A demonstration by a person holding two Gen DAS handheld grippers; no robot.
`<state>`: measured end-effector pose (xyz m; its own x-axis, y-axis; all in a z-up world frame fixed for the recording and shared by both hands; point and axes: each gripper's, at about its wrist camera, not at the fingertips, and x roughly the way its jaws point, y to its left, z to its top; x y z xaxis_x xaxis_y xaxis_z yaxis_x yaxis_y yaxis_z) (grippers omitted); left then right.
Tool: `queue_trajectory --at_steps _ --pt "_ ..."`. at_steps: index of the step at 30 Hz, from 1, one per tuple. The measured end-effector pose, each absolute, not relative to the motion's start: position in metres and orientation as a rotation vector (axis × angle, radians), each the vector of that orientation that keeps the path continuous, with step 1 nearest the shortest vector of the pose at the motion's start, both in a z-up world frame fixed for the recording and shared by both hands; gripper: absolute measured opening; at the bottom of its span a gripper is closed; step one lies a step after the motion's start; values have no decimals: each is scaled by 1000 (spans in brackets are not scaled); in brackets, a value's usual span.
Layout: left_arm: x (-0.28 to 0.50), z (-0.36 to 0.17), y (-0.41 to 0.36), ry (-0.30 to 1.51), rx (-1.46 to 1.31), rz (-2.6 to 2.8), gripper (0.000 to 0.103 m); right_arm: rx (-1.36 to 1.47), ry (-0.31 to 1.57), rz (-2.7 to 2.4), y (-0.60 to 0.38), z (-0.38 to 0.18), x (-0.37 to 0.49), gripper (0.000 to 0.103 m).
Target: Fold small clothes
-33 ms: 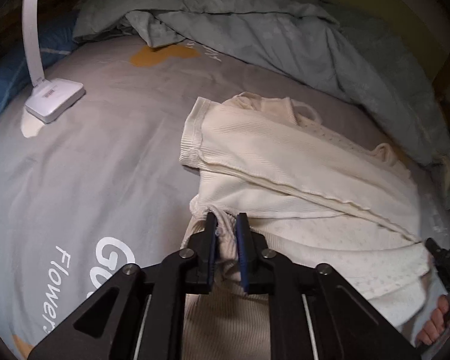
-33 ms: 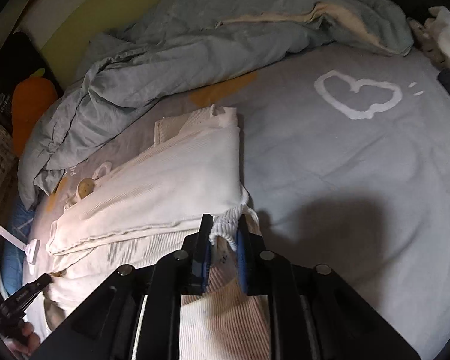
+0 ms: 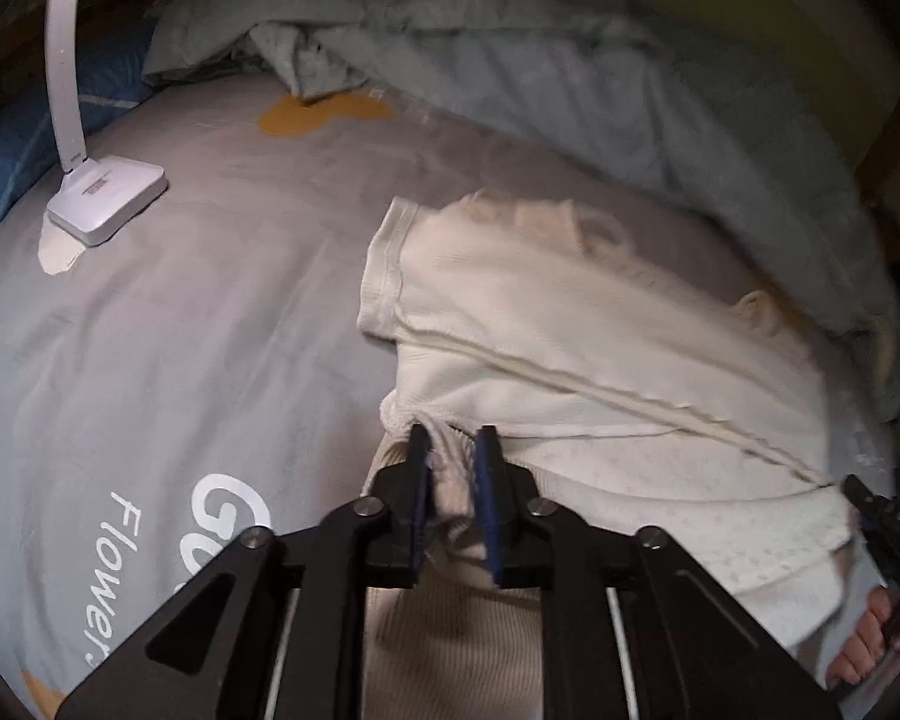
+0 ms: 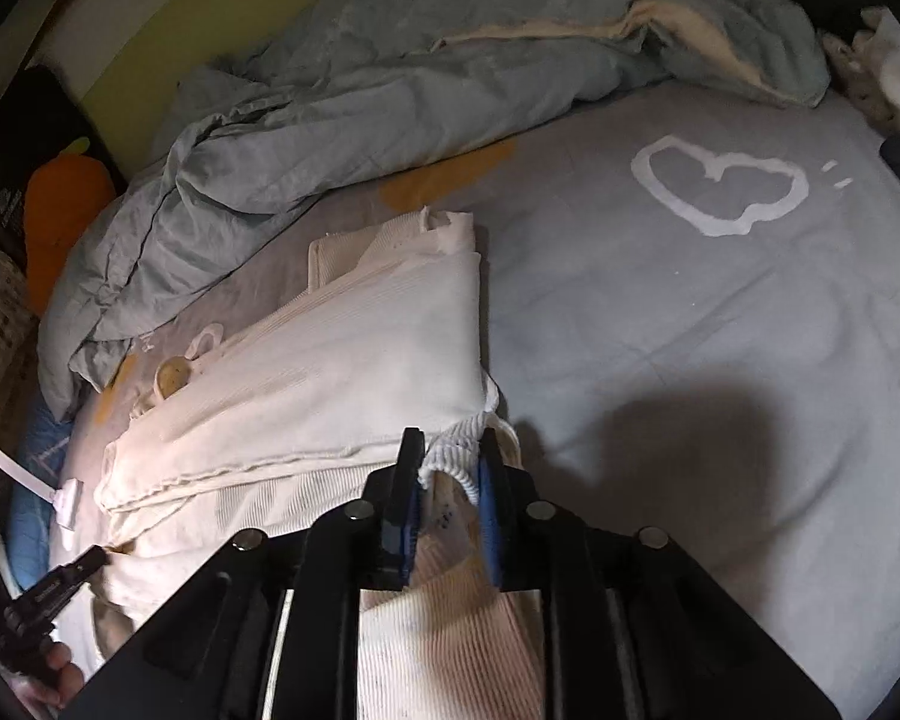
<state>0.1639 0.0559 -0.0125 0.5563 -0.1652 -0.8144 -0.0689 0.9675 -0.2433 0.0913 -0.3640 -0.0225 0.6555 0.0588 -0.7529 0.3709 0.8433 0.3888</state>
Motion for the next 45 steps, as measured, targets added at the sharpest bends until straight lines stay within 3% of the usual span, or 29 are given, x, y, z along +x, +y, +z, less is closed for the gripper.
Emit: queue_trajectory --at_steps 1,2,4,9,13,17,21,26,36,37,39,40,41,42,45 --pt "156 -7 60 953 -249 -55 46 567 827 -186 -369 -19 86 33" --pt "147 -2 63 927 -221 -32 58 562 796 -205 -375 -14 79 52" --pt "139 -1 61 920 -132 -13 59 518 758 -241 -381 -5 69 58" --pt "108 -12 47 958 86 -70 58 465 792 -136 -384 5 55 58" --pt "79 -16 32 951 221 -112 58 147 1017 -37 -333 -6 53 58" --pt "90 -30 20 972 292 -66 47 50 1047 -70 -311 -16 65 56" --pt "114 -30 31 986 228 -12 46 70 1046 -177 -323 -18 84 53" --pt "83 -26 64 1047 -39 -165 46 285 1016 -32 -351 -19 38 53" --pt "77 -45 65 992 -281 -193 45 569 979 88 -364 -49 7 53" --pt "79 -49 65 987 -305 -197 42 564 987 95 -359 -54 11 53" --pt "82 -56 62 988 -294 -179 18 541 978 81 -354 -58 14 53" --pt "82 -58 60 994 -274 -174 13 536 973 78 -352 -60 15 52" --pt "80 -58 59 985 -264 -172 9 517 963 68 -349 -59 15 31" --pt "77 -56 58 976 -248 -167 8 506 964 76 -347 -60 16 20" --pt "58 -40 56 930 -205 -145 8 366 924 43 -328 -50 7 17"
